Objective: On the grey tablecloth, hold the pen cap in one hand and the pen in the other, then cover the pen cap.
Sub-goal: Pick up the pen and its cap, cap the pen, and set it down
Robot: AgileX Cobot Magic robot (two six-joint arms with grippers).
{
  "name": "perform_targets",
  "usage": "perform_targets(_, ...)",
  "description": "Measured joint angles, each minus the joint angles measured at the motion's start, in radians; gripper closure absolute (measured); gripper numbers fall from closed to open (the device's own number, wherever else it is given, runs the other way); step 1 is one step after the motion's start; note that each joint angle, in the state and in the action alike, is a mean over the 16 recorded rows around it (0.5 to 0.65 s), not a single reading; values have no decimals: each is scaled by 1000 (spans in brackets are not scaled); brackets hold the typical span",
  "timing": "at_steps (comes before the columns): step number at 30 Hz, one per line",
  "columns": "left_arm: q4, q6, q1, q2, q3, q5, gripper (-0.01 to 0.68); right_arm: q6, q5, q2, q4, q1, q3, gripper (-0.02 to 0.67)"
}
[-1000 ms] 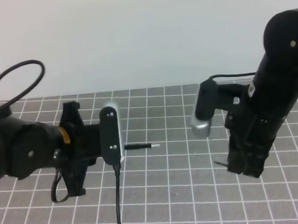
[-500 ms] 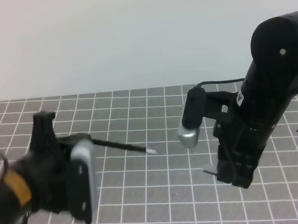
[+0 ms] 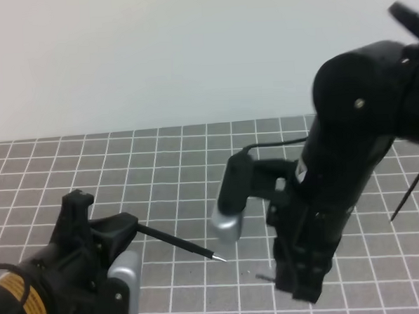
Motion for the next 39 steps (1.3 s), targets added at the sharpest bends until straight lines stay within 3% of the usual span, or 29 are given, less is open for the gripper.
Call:
perform_targets(14, 15, -2, -92, 22, 21, 13, 630, 24, 0, 25, 36, 45, 0, 558)
perform_targets(39, -31, -2, -55, 67, 21, -11, 631, 78, 0, 26, 67, 45, 0, 558)
